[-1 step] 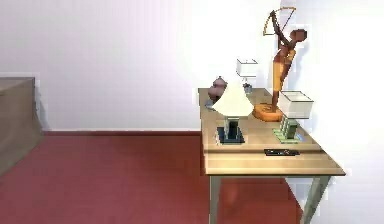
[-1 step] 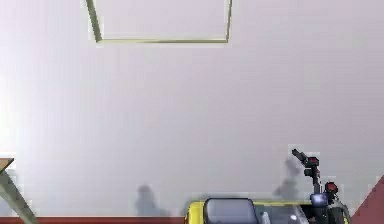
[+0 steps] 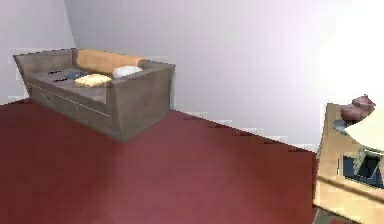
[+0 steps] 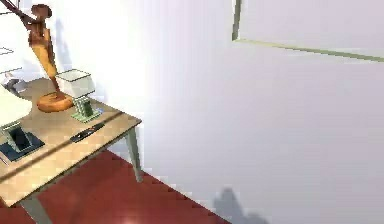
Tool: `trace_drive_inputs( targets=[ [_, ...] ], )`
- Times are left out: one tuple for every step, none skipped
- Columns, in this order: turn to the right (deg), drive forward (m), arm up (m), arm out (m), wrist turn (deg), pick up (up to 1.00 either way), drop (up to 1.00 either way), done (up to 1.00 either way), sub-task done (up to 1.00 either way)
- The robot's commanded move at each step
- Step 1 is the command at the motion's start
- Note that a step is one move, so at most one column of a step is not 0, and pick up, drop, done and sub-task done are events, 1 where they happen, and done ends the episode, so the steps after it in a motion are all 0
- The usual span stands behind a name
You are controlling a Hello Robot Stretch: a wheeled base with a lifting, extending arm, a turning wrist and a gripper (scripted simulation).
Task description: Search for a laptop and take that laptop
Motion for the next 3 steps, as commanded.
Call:
trace_drive_inputs(
  targets=[
    [0.0,0.25,0.00,0.00,0.0,0.00,0.00,0.00,0.00],
    [-45.0,0.00,0.00,0.00,0.0,0.00,0.00,0.00,0.00],
    [0.0,1.00,0.00,0.00,0.0,0.00,0.00,0.00,0.00]
  ],
)
